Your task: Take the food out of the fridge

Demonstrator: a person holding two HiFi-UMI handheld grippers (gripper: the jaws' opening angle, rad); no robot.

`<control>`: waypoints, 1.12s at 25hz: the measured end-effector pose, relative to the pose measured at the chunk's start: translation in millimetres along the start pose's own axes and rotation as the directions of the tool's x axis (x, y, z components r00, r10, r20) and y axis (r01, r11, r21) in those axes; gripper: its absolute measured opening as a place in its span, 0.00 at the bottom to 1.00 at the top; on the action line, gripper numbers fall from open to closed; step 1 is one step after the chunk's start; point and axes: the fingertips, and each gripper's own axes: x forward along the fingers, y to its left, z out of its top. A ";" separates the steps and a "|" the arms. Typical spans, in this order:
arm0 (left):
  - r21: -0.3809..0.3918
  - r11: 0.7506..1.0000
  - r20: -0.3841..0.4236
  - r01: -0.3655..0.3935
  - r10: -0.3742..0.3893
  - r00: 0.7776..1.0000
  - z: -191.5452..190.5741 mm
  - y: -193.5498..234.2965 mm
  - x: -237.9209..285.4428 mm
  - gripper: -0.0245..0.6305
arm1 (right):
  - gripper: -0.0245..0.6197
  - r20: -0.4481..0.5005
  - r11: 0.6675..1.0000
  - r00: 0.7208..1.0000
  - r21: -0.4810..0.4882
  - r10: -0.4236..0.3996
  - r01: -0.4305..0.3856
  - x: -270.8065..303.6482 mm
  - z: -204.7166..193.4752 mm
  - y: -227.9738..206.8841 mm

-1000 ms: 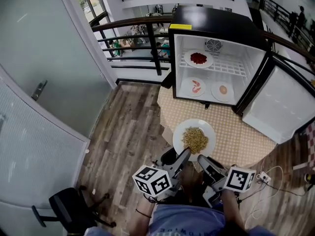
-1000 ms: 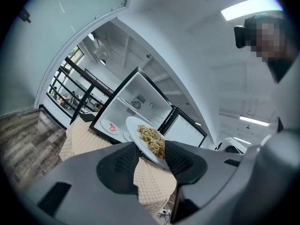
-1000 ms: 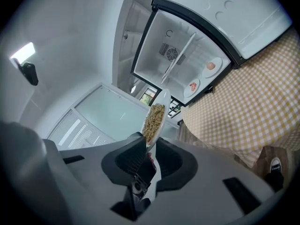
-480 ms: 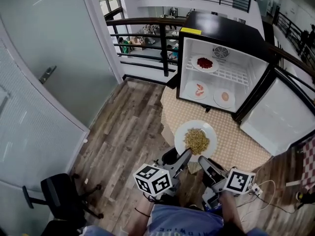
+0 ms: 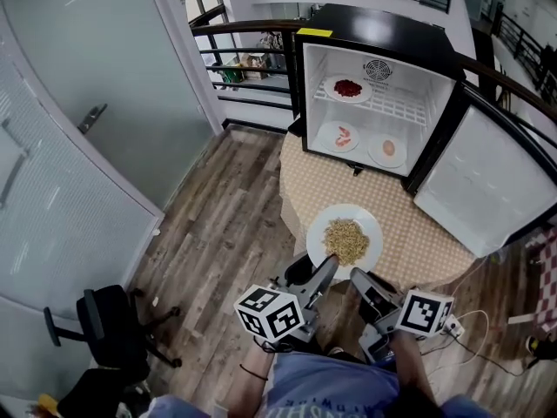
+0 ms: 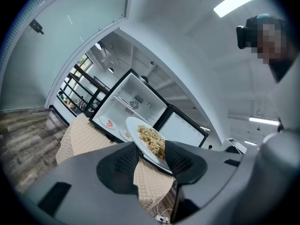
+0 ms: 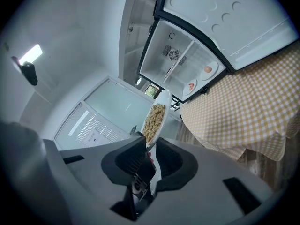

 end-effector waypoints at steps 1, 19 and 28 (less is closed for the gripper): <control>-0.001 1.000 0.001 -0.005 0.005 1.000 -5.2 -5.9 -1.1 0.32 | 0.15 -0.002 1.000 1.000 0.003 0.008 -0.008 -6.8 -2.2 -0.6; 0.004 1.000 0.006 -0.022 0.022 1.000 -62.3 -84.6 -17.2 0.32 | 0.16 -0.009 1.000 1.000 -0.014 0.013 -0.013 -101.5 -30.0 -11.4; -0.003 0.999 -0.001 -0.038 0.038 0.999 -72.5 -92.2 -24.7 0.32 | 0.16 -0.017 0.999 1.000 -0.031 0.011 -0.011 -112.5 -39.0 -12.6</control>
